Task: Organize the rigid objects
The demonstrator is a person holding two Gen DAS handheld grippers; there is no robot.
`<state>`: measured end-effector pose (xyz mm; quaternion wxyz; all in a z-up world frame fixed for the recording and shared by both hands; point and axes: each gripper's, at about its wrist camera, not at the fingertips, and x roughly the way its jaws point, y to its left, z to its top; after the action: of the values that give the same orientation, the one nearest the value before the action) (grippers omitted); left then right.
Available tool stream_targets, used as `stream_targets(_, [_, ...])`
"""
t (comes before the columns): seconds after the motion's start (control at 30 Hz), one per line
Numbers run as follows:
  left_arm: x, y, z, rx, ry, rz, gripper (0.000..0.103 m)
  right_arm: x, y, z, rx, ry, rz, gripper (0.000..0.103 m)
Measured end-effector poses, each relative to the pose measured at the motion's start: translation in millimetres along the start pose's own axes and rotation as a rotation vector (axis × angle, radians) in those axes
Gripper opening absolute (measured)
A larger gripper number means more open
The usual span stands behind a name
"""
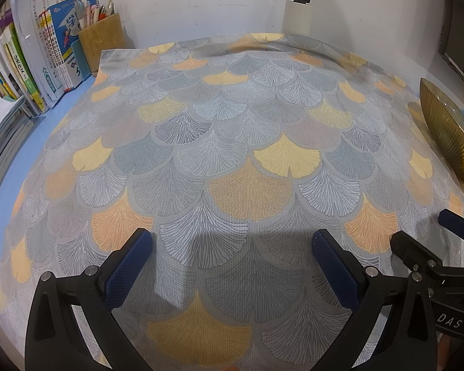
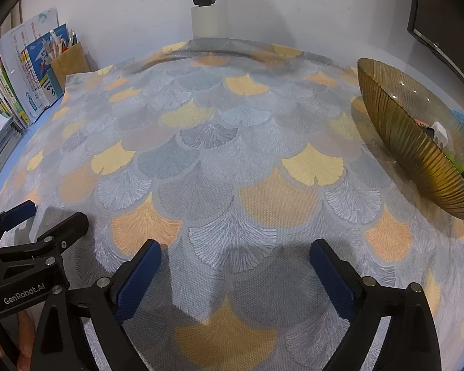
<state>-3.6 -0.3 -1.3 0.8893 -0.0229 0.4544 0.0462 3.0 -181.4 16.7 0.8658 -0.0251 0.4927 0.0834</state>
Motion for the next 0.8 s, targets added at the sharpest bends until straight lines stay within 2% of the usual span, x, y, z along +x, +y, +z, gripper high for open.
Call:
stream_targets(0.17, [0.0, -0.4, -0.1, -0.001, 0.000, 0.000, 0.103, 0.4, 2.3, -1.0, -0.005, 0.008, -0.001, 0.103])
stream_targets(0.4, [3.0, -0.2, 3.5, -0.004, -0.006, 0.004, 0.103, -0.5, 4.4, -1.1, 0.004, 0.013, -0.006, 0.103])
stream_targets(0.53, [2.4, 3.0, 1.3, 0.033, -0.015, -0.027, 0.103, 0.3, 5.5, -0.3, 0.012, 0.015, -0.016, 0.103])
stream_targets(0.8, [2.8, 6.2, 0.7, 0.033, -0.015, -0.032, 0.103, -0.9, 4.5, -0.5, 0.026, 0.015, -0.030, 0.103])
